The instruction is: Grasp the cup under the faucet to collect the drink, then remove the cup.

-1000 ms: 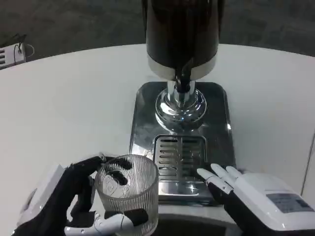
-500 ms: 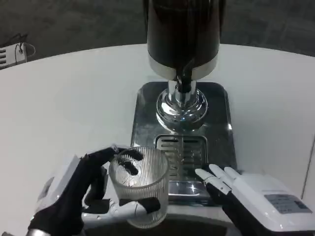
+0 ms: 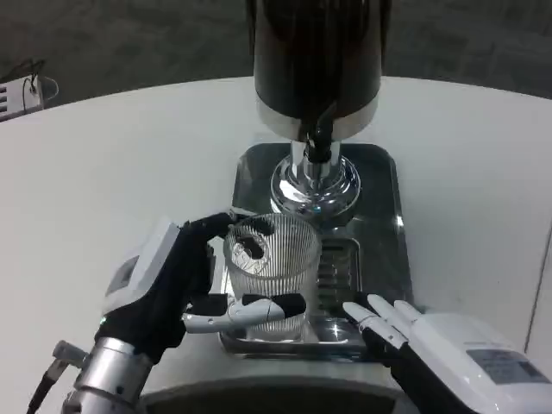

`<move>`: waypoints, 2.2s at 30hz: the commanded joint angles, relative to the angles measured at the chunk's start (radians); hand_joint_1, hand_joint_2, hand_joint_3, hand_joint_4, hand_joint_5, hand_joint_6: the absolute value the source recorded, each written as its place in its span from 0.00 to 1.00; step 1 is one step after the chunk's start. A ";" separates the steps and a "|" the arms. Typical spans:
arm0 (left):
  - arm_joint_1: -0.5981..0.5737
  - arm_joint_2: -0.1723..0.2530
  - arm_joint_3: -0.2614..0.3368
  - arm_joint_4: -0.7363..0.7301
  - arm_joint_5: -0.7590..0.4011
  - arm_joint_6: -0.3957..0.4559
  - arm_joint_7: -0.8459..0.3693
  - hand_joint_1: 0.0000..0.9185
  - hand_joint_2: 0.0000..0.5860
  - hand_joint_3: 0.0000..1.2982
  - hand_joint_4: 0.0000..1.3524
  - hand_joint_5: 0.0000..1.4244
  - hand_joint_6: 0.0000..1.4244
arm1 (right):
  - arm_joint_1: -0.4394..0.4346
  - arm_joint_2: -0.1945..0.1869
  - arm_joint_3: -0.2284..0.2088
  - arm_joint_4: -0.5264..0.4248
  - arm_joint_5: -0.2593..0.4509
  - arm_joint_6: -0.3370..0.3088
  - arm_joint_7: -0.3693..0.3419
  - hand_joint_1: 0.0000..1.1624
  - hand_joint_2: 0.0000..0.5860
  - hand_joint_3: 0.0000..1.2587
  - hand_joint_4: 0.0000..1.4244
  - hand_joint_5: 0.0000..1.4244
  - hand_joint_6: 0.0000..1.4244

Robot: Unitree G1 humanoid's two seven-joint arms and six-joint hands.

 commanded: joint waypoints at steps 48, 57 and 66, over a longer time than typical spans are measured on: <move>-0.330 0.017 -0.158 0.353 0.091 0.048 0.118 0.21 0.01 0.35 0.29 0.53 0.83 | 0.061 -0.018 -0.144 -0.019 0.173 -0.058 0.014 0.48 0.78 0.06 0.00 0.00 0.00; -0.322 0.028 -0.156 0.339 0.062 0.028 0.098 0.13 0.00 0.26 0.21 0.45 0.76 | 0.043 -0.046 -0.137 -0.019 0.181 -0.023 0.016 0.48 0.78 0.07 0.00 0.00 0.00; -0.252 0.061 -0.110 0.232 -0.021 0.006 0.047 0.09 0.02 0.22 0.17 0.36 0.64 | 0.027 -0.064 -0.134 -0.017 0.187 0.004 0.011 0.48 0.78 0.07 0.00 0.00 0.00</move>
